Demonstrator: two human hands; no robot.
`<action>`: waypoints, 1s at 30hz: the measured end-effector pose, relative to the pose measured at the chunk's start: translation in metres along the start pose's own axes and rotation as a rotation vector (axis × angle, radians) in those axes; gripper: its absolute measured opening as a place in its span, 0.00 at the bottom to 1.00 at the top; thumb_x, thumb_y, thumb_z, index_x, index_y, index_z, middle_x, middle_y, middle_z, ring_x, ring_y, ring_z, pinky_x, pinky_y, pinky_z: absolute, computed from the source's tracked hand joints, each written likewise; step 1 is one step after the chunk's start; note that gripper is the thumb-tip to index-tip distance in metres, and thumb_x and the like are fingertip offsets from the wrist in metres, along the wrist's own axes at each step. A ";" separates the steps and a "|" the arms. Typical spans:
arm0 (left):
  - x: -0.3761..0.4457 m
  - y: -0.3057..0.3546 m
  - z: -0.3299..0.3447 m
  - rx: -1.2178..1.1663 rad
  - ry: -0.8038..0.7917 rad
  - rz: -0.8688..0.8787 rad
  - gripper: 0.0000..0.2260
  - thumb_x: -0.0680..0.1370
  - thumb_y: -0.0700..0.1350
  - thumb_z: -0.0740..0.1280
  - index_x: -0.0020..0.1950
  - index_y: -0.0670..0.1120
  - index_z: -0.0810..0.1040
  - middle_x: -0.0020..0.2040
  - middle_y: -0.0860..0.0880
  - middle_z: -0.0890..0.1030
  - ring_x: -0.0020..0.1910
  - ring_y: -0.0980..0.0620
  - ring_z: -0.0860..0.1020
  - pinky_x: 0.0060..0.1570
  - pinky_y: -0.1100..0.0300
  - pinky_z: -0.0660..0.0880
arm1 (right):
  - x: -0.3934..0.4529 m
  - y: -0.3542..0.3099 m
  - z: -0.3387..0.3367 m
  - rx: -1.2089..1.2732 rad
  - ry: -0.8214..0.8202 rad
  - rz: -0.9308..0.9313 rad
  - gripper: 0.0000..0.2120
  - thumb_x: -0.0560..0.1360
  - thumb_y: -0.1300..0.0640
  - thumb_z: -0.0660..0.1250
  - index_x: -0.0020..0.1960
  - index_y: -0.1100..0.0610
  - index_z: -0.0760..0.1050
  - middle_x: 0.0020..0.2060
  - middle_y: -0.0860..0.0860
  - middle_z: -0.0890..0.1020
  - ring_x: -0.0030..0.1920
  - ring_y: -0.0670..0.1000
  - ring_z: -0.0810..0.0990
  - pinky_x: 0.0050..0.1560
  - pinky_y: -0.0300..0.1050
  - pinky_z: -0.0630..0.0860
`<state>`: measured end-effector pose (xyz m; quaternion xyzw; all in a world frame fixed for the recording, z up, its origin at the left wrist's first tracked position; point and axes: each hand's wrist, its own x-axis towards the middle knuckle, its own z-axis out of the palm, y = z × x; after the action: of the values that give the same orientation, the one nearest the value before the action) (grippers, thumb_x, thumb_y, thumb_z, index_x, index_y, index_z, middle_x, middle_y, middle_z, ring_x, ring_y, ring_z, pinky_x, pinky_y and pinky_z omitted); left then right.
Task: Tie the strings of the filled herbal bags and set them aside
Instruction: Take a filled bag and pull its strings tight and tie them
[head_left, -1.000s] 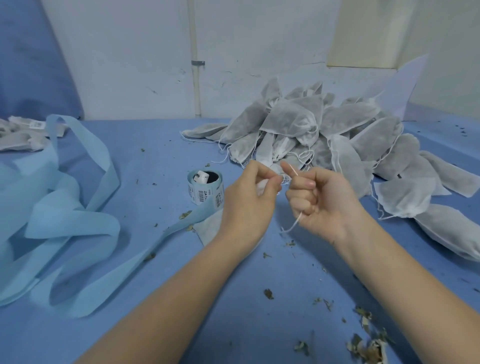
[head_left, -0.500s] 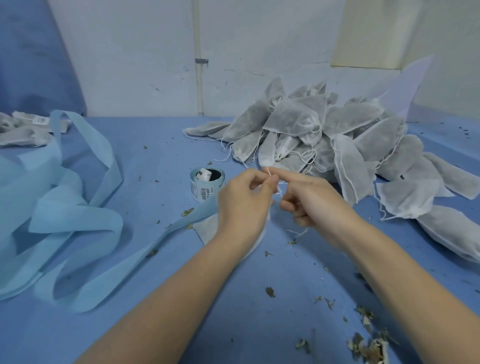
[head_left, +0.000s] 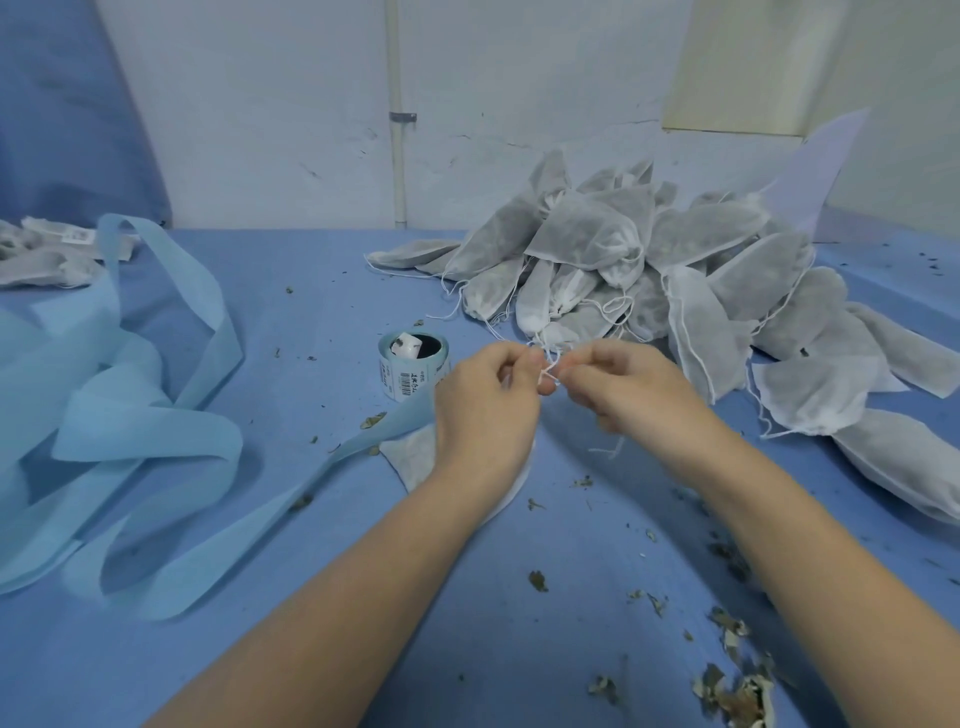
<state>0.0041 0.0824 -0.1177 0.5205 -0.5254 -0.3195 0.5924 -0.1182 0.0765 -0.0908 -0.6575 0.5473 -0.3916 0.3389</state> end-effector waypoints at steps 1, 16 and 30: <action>0.000 -0.001 0.000 -0.035 0.005 -0.005 0.10 0.78 0.44 0.65 0.36 0.52 0.78 0.30 0.56 0.81 0.33 0.56 0.76 0.46 0.52 0.75 | 0.001 0.002 -0.002 0.047 -0.052 0.023 0.07 0.75 0.57 0.66 0.42 0.54 0.82 0.26 0.44 0.70 0.25 0.42 0.65 0.30 0.36 0.64; -0.011 0.012 -0.005 0.210 -0.162 0.216 0.08 0.78 0.44 0.65 0.42 0.53 0.82 0.33 0.56 0.80 0.37 0.63 0.75 0.40 0.72 0.68 | 0.010 0.010 -0.018 0.419 -0.111 0.204 0.08 0.68 0.58 0.74 0.32 0.58 0.79 0.26 0.49 0.70 0.25 0.44 0.59 0.23 0.35 0.57; -0.011 0.006 0.004 0.333 0.002 0.229 0.07 0.78 0.45 0.64 0.46 0.45 0.80 0.43 0.52 0.83 0.47 0.53 0.78 0.48 0.64 0.68 | 0.010 0.012 -0.012 0.384 0.006 0.166 0.05 0.69 0.63 0.74 0.44 0.63 0.84 0.28 0.48 0.71 0.24 0.42 0.64 0.24 0.33 0.61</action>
<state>-0.0034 0.0932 -0.1154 0.5484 -0.6264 -0.1581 0.5309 -0.1335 0.0641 -0.0936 -0.5322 0.5160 -0.4612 0.4877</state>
